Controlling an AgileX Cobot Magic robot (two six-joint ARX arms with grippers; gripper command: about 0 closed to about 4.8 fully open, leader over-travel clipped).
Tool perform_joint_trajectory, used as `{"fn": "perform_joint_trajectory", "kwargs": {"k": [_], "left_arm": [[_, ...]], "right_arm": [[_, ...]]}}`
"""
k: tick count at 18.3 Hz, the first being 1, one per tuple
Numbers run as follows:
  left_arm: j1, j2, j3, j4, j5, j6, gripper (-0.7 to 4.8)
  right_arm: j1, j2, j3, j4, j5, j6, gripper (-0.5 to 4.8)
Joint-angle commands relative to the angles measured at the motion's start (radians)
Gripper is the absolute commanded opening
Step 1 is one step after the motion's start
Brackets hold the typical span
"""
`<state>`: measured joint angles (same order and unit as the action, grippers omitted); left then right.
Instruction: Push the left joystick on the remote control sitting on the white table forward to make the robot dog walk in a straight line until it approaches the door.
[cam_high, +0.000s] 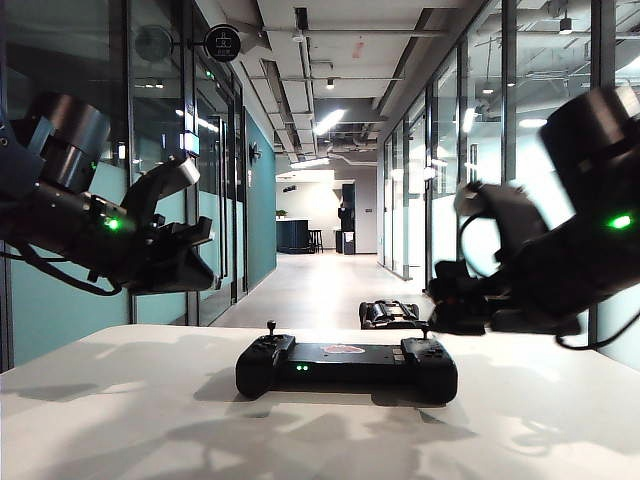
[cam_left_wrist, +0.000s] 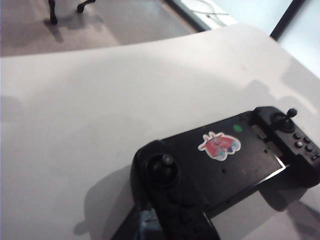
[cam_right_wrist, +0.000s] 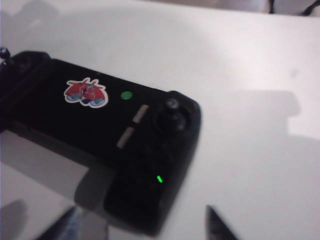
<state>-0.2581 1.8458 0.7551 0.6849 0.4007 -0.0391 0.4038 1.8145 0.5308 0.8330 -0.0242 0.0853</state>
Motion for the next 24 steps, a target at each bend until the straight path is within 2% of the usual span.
{"fn": "perform_joint_trajectory", "kwargs": {"k": [1,15,24], "left_arm": [[-0.002,-0.005,0.004,0.020,0.005,0.001,-0.05],[-0.010,-0.005,0.004,0.057,0.008,-0.006,-0.05],[-0.012,-0.005,0.004,0.057,0.007,-0.025,-0.05]], "right_arm": [[0.008,0.045,0.047,0.000,-0.027,0.026,3.38],[0.008,0.145,0.166,-0.124,-0.020,0.054,3.37],[0.008,0.177,0.194,-0.141,-0.023,0.053,3.37]]}}
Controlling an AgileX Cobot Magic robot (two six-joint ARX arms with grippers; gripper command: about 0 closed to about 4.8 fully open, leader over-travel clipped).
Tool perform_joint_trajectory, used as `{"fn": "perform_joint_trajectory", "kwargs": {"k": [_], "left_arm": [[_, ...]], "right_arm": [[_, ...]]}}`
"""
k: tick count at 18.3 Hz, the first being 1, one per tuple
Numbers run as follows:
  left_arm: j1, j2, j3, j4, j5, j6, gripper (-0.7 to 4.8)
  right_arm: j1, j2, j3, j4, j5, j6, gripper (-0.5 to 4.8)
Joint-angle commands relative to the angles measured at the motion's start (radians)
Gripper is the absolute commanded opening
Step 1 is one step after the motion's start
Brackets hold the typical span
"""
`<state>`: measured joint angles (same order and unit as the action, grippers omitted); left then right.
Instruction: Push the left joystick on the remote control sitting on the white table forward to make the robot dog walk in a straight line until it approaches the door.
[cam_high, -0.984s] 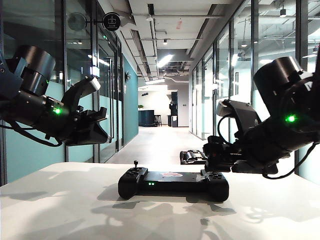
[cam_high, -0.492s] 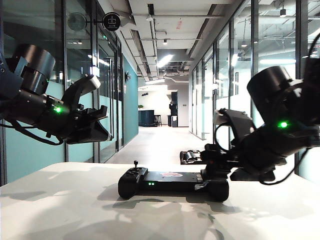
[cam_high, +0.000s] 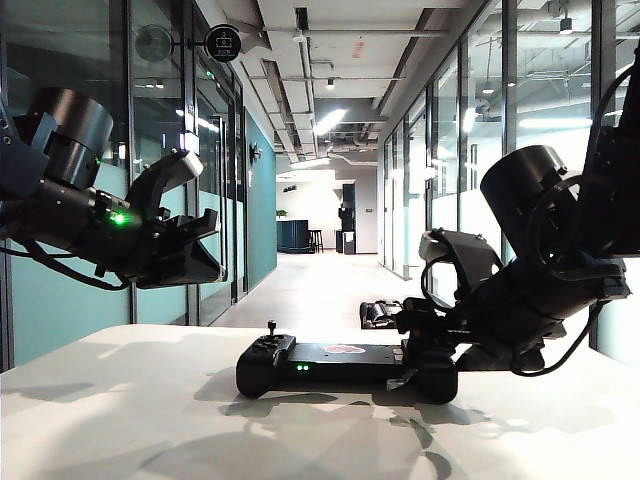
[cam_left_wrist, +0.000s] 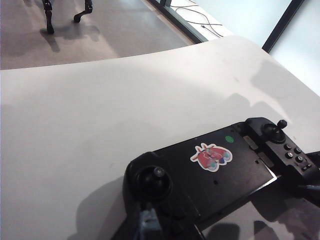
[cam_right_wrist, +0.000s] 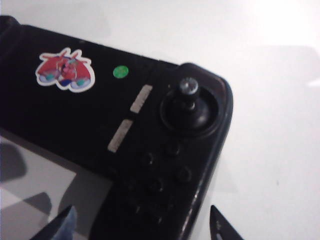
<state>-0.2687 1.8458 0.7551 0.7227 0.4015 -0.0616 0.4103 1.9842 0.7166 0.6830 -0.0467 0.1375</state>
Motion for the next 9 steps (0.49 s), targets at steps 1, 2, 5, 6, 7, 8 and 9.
{"fn": "perform_joint_trajectory", "kwargs": {"k": [1,2,5,6,7,8,9], "left_arm": [[-0.001,-0.005,0.004,0.019,0.006,-0.003,-0.05],[-0.001,-0.005,0.004,0.019,0.006,-0.003,-0.05],[-0.001,-0.005,0.004,0.019,0.006,-0.003,-0.05],[-0.001,-0.005,0.004,0.019,0.006,-0.003,-0.05],[-0.001,-0.005,0.004,0.019,0.006,-0.003,-0.05],[-0.001,-0.005,0.004,0.019,0.006,-0.003,-0.05],[-0.001,-0.005,0.004,0.019,0.006,-0.003,-0.05]], "right_arm": [[0.001,0.014,0.011,0.009,-0.001,0.001,3.37],[0.001,0.021,0.019,0.001,-0.003,0.001,3.37],[0.001,0.026,0.022,0.009,-0.007,0.000,3.37],[0.001,0.026,0.022,0.009,-0.007,-0.001,3.37],[0.001,0.026,0.022,0.009,-0.008,-0.007,3.36],[0.001,0.026,0.022,0.009,-0.008,-0.008,3.36],[0.001,0.026,0.022,0.009,-0.008,-0.008,3.36]]}}
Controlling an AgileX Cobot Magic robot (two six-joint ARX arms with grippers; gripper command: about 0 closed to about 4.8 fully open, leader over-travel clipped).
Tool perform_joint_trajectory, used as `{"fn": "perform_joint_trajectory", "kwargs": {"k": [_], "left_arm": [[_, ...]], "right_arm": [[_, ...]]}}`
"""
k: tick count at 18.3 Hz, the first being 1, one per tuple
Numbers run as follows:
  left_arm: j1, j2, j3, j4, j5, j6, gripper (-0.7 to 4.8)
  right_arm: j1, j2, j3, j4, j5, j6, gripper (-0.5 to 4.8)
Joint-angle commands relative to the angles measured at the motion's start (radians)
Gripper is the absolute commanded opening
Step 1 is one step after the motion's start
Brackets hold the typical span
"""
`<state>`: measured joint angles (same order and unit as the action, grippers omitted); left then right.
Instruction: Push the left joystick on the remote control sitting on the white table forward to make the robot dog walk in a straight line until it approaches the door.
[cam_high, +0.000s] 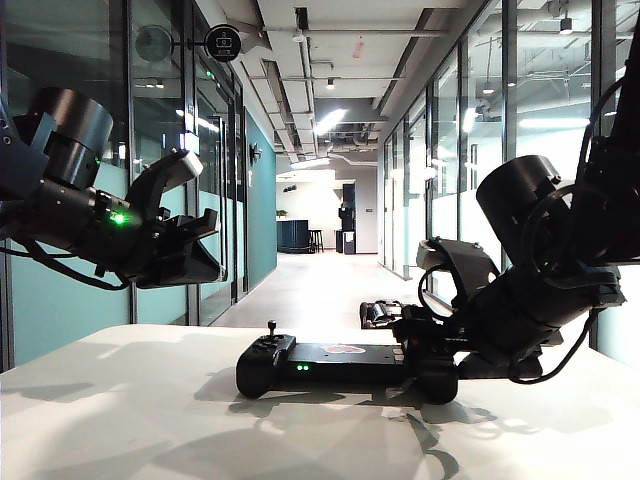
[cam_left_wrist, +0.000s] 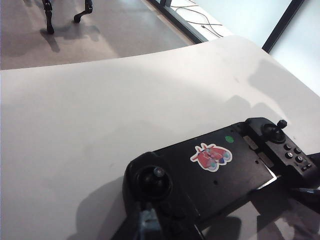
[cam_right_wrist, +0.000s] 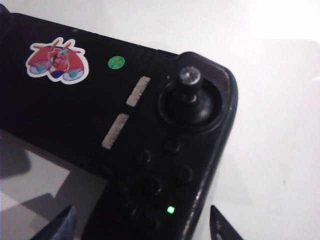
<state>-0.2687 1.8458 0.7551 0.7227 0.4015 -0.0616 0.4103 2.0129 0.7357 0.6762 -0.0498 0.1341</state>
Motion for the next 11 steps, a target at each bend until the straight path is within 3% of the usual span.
{"fn": "perform_joint_trajectory", "kwargs": {"k": [1,6,11], "left_arm": [[-0.001,-0.005,0.004,0.019,0.006,-0.003,-0.05],[-0.002,-0.005,0.004,0.019,0.006,-0.003,-0.05],[-0.002,-0.005,0.004,0.019,0.006,-0.003,-0.05]], "right_arm": [[0.001,-0.003,0.003,0.016,-0.005,-0.010,3.34],[0.001,-0.003,0.003,0.016,-0.005,-0.011,2.73],[0.001,-0.003,0.003,0.021,-0.006,-0.038,2.74]]}}
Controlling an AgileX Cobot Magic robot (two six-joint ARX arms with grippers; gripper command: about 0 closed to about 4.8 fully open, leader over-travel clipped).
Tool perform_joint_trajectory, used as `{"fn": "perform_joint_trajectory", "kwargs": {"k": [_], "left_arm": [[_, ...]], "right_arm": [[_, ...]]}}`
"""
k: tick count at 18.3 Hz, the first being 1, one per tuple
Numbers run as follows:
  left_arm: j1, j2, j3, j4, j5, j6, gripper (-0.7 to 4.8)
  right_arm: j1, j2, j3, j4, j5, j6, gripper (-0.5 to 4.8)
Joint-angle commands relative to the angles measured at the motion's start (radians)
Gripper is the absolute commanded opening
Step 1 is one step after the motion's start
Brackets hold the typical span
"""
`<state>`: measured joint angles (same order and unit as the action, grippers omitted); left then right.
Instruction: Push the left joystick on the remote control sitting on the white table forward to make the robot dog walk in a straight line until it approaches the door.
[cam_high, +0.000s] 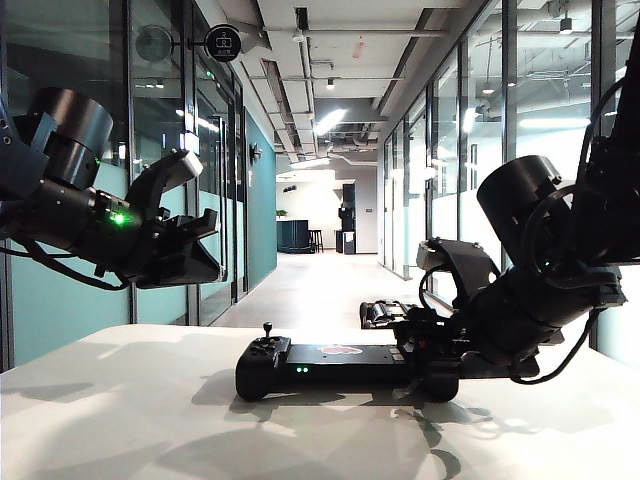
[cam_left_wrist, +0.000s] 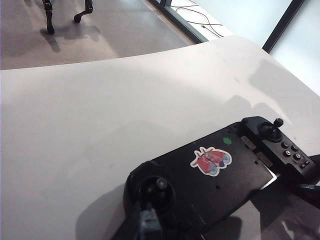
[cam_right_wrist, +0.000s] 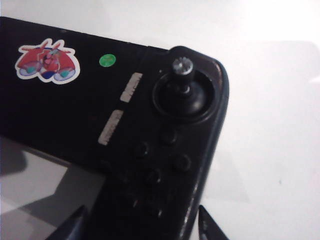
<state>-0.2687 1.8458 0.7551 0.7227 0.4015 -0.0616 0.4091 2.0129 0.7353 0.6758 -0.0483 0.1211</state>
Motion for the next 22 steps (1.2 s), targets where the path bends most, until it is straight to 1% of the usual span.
{"fn": "perform_joint_trajectory", "kwargs": {"k": [1,2,4,5,9,11,14,17,22], "left_arm": [[-0.003,-0.005,0.004,0.019,0.006,-0.003,-0.05],[-0.002,-0.005,0.004,0.019,0.006,-0.003,-0.05],[-0.002,-0.005,0.004,0.019,0.006,-0.003,-0.05],[-0.003,-0.005,0.004,0.019,0.006,-0.003,-0.05],[-0.003,-0.005,0.004,0.019,0.006,-0.003,-0.05],[-0.003,-0.005,0.004,0.019,0.006,-0.003,-0.05],[-0.003,-0.005,0.004,0.019,0.006,-0.003,-0.05],[-0.002,-0.005,0.004,0.019,0.006,-0.003,-0.05],[-0.003,-0.005,0.004,0.019,0.007,-0.003,-0.05]], "right_arm": [[0.002,-0.003,0.003,0.029,-0.007,-0.025,2.74],[0.002,-0.003,0.003,0.034,-0.007,-0.025,2.76],[0.002,-0.003,0.003,0.044,-0.007,-0.024,3.17],[0.002,-0.003,0.003,0.047,-0.007,-0.024,3.25],[0.002,-0.003,0.003,0.053,-0.002,-0.016,3.26],[0.005,-0.003,0.005,0.062,0.033,-0.016,3.26],[0.014,-0.003,0.027,0.038,0.036,-0.016,3.26],[0.013,0.006,0.063,-0.019,0.050,-0.016,3.25],[0.014,0.034,0.064,-0.029,0.049,0.006,3.24]]}}
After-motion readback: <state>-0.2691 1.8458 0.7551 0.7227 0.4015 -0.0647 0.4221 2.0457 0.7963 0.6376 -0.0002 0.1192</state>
